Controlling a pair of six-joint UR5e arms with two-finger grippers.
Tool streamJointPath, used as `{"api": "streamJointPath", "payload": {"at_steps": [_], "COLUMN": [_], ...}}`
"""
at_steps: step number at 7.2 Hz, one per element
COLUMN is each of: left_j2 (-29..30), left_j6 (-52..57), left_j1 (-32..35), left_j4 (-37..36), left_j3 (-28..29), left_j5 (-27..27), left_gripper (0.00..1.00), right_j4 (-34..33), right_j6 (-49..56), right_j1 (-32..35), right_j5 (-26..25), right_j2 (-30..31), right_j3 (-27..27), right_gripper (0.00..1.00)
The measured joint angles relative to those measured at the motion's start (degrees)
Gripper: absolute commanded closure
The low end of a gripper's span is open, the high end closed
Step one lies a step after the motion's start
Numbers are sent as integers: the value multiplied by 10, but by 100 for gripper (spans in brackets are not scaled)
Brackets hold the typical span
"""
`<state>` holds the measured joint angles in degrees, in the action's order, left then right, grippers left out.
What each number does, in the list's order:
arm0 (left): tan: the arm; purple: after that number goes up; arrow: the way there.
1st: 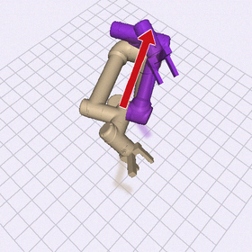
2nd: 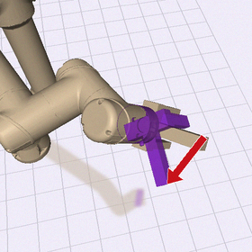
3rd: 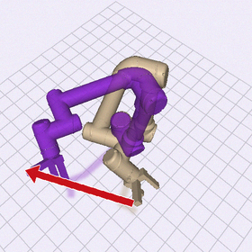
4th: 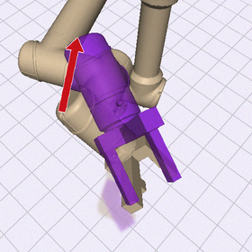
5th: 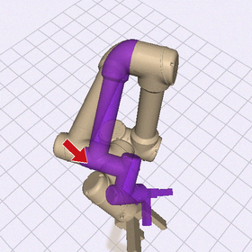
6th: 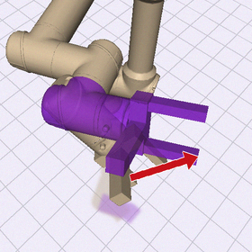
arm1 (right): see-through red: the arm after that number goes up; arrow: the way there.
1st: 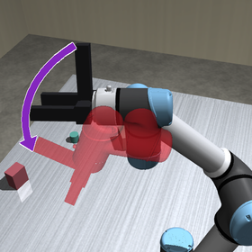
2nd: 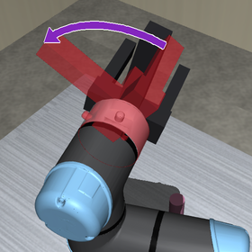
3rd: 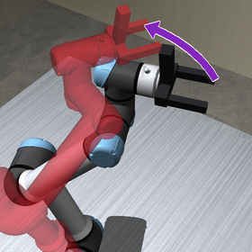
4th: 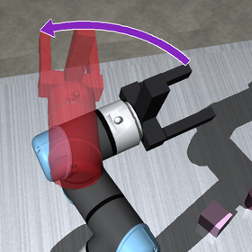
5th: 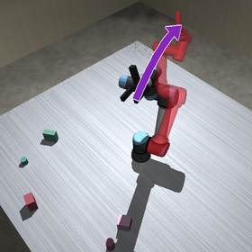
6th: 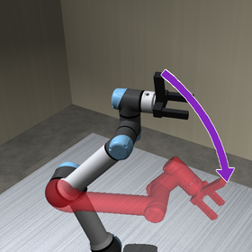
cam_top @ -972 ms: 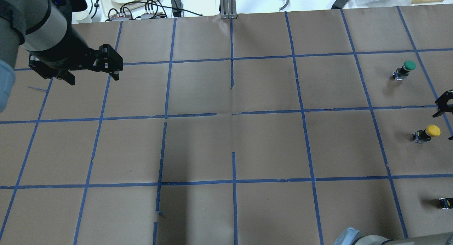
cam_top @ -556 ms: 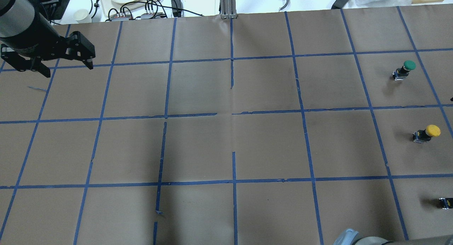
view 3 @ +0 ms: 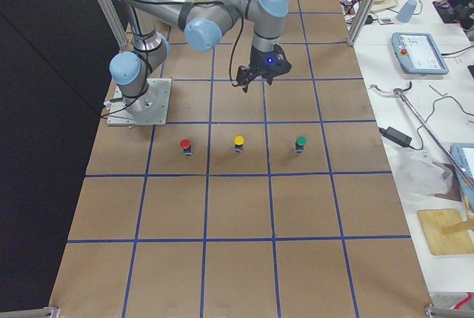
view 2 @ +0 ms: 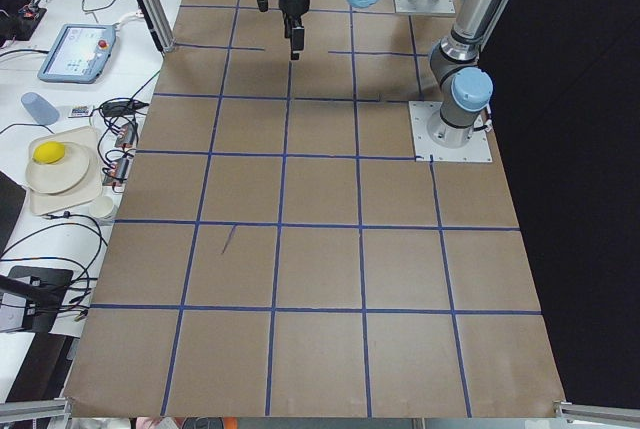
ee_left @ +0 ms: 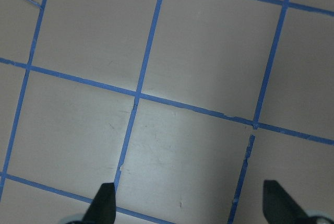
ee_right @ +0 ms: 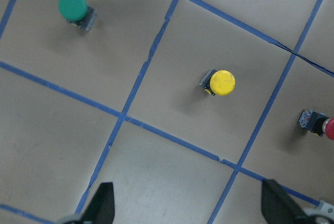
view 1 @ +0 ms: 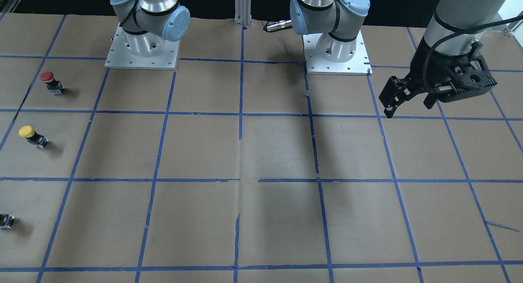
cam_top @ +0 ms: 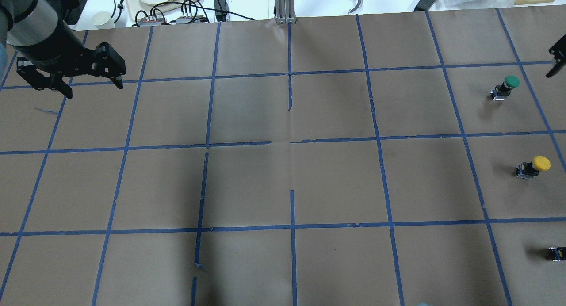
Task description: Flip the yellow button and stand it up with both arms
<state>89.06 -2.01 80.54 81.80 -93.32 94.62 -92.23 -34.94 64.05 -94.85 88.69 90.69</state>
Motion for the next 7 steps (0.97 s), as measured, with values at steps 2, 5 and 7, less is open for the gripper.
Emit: {"api": "streamJointPath", "payload": {"at_steps": [2, 5, 7], "left_j2": [-8, -35, -50], "left_j6": [7, 17, 22], "left_j1": [19, 25, 38], "left_j4": [24, 57, 114], "left_j3": [1, 8, 30], "left_j5": [-4, -5, -18], "left_gripper": [0, 0, 0], "right_j4": [11, 13, 11], "right_j6": [1, 84, 233], "right_j1": [113, 249, 272], "right_j5": [1, 2, 2], "right_j2": [33, 63, 76], "right_j3": [-3, -5, -2], "right_gripper": [0, 0, 0]}}
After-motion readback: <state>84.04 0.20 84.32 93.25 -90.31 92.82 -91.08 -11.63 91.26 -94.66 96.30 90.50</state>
